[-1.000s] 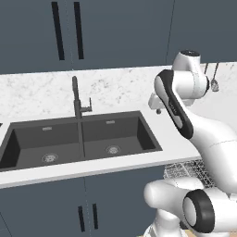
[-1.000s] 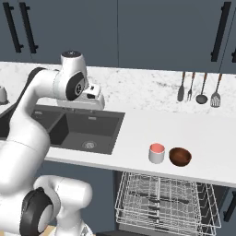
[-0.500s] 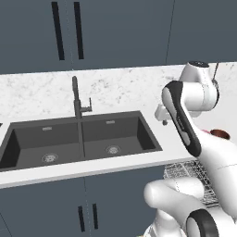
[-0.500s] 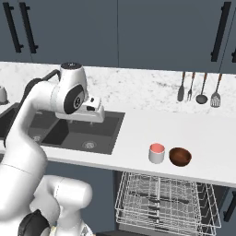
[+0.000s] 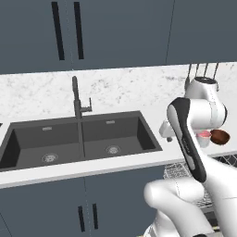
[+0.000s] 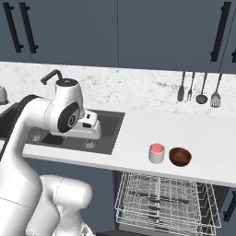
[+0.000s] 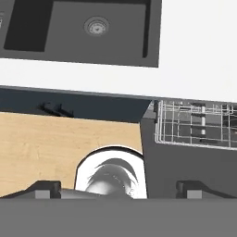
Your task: Pick up the cup and bowl from the counter, place them in the dishwasher, and close the dishwasher door.
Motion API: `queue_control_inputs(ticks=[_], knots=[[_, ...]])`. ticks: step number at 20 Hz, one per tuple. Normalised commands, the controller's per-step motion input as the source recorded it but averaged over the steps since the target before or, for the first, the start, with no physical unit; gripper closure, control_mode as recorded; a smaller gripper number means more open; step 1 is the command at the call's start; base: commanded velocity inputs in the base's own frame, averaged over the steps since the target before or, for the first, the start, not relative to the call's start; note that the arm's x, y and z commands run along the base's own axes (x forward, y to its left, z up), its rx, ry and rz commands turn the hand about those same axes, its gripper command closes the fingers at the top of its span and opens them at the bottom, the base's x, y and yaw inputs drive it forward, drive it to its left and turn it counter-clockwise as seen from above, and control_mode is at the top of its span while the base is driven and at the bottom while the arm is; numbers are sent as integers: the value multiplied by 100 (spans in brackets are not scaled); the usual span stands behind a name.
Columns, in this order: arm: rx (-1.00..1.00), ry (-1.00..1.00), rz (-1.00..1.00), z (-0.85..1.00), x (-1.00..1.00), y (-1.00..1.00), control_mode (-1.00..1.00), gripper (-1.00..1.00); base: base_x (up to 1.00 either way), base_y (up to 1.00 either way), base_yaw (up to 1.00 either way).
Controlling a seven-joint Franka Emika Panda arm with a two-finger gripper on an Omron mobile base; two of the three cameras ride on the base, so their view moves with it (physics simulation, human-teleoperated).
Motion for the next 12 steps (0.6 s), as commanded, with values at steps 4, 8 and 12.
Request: queue_control_inputs(ticks=[4, 8, 12], knots=[[0, 0, 3, -34, -52, 4, -100, -100, 0, 0, 0], [0, 0, 0, -25, -49, 13, -100, -100, 0, 0, 0], [-1, 0, 0, -16, -29, 22, -100, -100, 0, 0, 0]])
